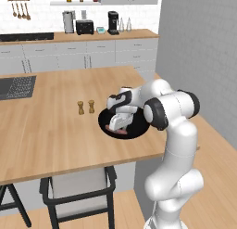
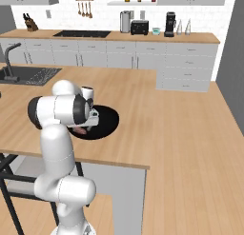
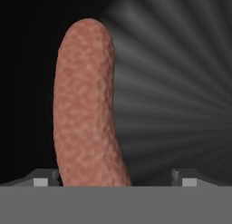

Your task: Place one bun and one sausage from the bowl on each plate.

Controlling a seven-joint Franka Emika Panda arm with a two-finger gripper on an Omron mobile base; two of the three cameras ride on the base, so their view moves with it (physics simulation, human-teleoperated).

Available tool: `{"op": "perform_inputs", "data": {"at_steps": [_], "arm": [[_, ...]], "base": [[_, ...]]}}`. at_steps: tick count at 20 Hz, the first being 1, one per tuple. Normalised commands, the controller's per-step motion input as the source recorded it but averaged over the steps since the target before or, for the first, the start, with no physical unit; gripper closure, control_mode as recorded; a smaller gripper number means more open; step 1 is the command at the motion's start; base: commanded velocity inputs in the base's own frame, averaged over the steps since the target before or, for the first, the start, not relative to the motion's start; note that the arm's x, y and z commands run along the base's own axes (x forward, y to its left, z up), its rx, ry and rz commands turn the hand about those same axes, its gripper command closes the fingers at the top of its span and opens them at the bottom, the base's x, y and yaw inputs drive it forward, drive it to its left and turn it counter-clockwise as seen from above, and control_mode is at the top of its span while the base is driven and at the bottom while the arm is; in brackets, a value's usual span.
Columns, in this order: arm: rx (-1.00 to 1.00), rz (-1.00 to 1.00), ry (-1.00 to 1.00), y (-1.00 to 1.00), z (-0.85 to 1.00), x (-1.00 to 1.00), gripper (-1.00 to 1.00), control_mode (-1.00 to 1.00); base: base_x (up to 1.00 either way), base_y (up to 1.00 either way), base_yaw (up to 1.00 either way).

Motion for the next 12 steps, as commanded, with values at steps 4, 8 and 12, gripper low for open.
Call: {"op": "perform_inputs", "data": {"at_steps": [4, 8, 12], "arm": [[0.0, 0.0, 0.0, 0.0, 0.0, 0.0, 1.0, -1.0], [0.0, 0.0, 0.0, 0.0, 0.0, 0.0, 1.0, -1.0], [0.0, 0.0, 0.0, 0.0, 0.0, 0.0, 1.0, -1.0]], "base": [[0.0, 0.0, 0.0], [0.0, 0.0, 0.0], [0.0, 0.0, 0.0]]}}
